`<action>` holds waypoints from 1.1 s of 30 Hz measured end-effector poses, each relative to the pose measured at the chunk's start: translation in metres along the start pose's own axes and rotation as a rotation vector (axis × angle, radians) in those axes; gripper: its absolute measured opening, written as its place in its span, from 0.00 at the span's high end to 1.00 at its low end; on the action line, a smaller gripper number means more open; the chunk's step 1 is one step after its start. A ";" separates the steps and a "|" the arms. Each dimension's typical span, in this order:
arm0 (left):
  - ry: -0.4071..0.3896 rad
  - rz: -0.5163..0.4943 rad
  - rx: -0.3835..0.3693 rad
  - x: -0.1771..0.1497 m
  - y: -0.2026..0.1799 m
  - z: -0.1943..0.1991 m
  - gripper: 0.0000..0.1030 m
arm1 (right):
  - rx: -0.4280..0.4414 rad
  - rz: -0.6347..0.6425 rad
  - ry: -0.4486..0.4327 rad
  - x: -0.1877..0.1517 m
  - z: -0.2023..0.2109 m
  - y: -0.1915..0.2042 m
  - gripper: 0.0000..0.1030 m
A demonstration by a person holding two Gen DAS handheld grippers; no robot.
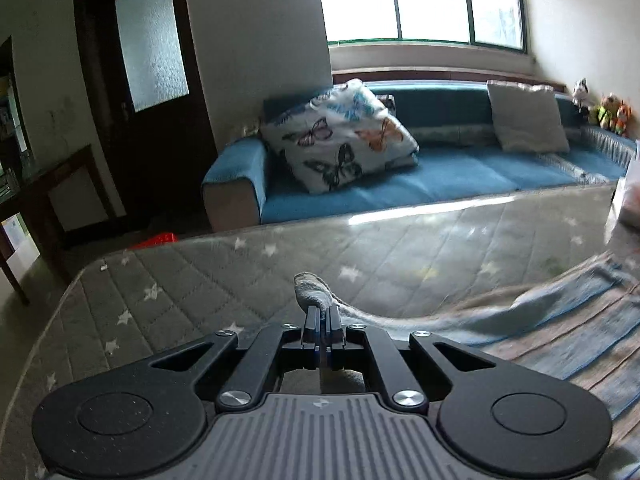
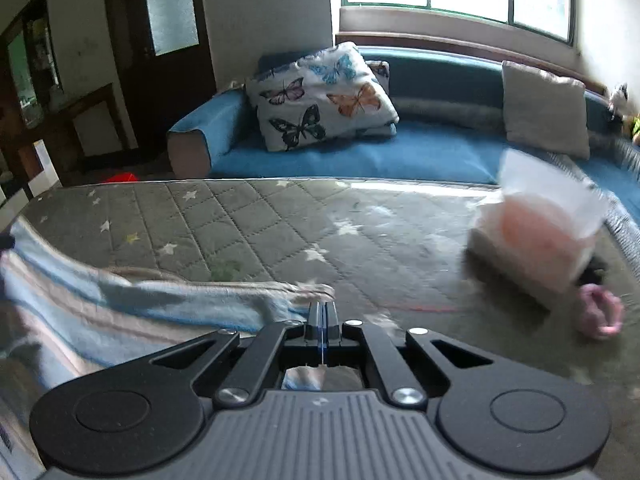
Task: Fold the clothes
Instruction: 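Stretch the shirt between both grippers and lay it across the table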
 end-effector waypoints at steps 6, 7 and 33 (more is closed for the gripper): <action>0.062 0.004 0.009 -0.023 0.014 -0.020 0.97 | -0.016 0.002 0.072 -0.008 -0.047 0.006 0.69; 0.065 0.002 0.011 -0.025 0.016 -0.022 0.97 | -0.020 -0.001 0.078 -0.010 -0.051 0.006 0.67; 0.047 -0.027 0.087 -0.033 0.018 0.000 0.53 | -0.020 0.135 0.073 -0.011 -0.024 0.037 0.72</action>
Point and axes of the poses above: each gripper's, at about its wrist camera, not at the fingertips, and z roughly against the way its jaws point, y to its left, x to its top, the point moved 7 cm from there along -z, roughly the way its jaws point, and after that the axes turned 3 degrees about -y, right-handed, at the moved point
